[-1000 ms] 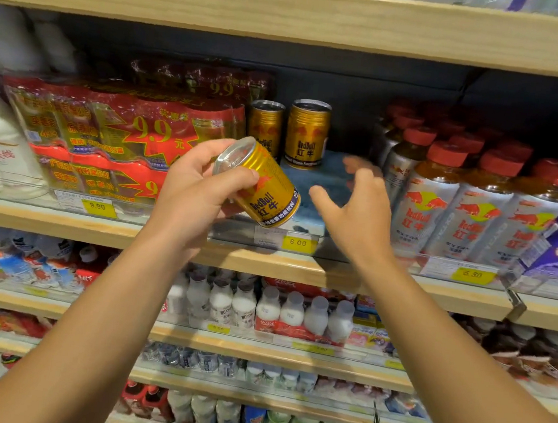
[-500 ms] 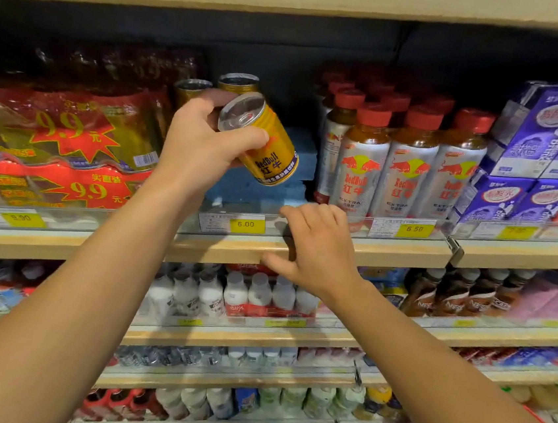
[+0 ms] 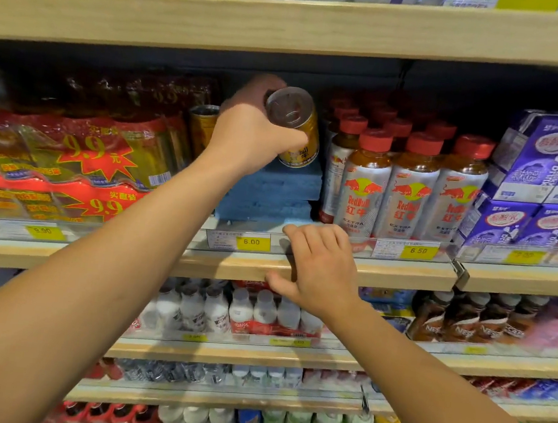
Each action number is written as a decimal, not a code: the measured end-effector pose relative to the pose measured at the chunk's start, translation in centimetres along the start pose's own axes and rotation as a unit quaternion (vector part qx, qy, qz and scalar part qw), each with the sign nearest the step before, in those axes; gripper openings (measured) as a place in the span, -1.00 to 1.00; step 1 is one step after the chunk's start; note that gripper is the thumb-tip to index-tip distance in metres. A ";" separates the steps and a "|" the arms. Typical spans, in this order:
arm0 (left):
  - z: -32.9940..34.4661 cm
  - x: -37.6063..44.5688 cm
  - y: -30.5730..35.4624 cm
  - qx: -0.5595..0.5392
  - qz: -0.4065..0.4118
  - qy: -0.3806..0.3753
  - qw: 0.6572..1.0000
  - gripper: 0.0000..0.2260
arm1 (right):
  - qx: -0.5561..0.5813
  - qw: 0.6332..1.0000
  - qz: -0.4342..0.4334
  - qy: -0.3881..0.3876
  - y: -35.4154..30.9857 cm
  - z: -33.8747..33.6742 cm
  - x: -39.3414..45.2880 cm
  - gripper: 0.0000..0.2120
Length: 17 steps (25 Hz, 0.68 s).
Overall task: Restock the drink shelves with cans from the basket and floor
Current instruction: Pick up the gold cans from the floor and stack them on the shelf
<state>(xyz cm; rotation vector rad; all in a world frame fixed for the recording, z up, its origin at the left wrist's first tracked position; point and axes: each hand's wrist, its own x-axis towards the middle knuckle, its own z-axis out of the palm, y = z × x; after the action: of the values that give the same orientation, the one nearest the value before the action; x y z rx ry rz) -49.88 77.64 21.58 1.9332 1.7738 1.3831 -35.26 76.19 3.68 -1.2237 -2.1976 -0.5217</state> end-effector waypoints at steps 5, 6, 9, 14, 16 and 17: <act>0.7 2.2 2.0 0.202 0.126 -0.055 0.970 -0.60 | -0.004 1.000 -0.005 -0.003 0.0 0.0 -0.1 -0.33; 1.0 2.8 2.0 0.224 0.121 -0.071 0.965 -0.61 | -0.004 1.000 -0.004 -0.003 0.0 0.0 0.0 -0.33; 1.9 4.0 1.7 0.289 0.117 -0.094 0.945 -0.62 | -0.002 1.000 -0.005 0.004 0.1 0.0 0.0 -0.34; 2.7 5.6 0.4 0.333 0.105 -0.091 0.933 -0.59 | 0.003 1.000 -0.004 0.006 0.1 0.0 0.0 -0.37; 2.8 5.8 0.0 0.330 0.100 -0.103 0.933 -0.59 | 0.008 1.000 -0.002 0.005 0.0 0.0 -0.1 -0.38; 2.8 5.8 -0.2 0.333 0.101 -0.113 0.931 -0.60 | 0.008 1.000 -0.002 0.006 0.0 0.0 -0.1 -0.39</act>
<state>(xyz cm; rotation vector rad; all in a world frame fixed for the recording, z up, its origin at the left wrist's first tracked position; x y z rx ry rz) -48.87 83.90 22.76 2.5322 2.1502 0.5752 -35.22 76.16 3.63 -1.2047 -2.1905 -0.5098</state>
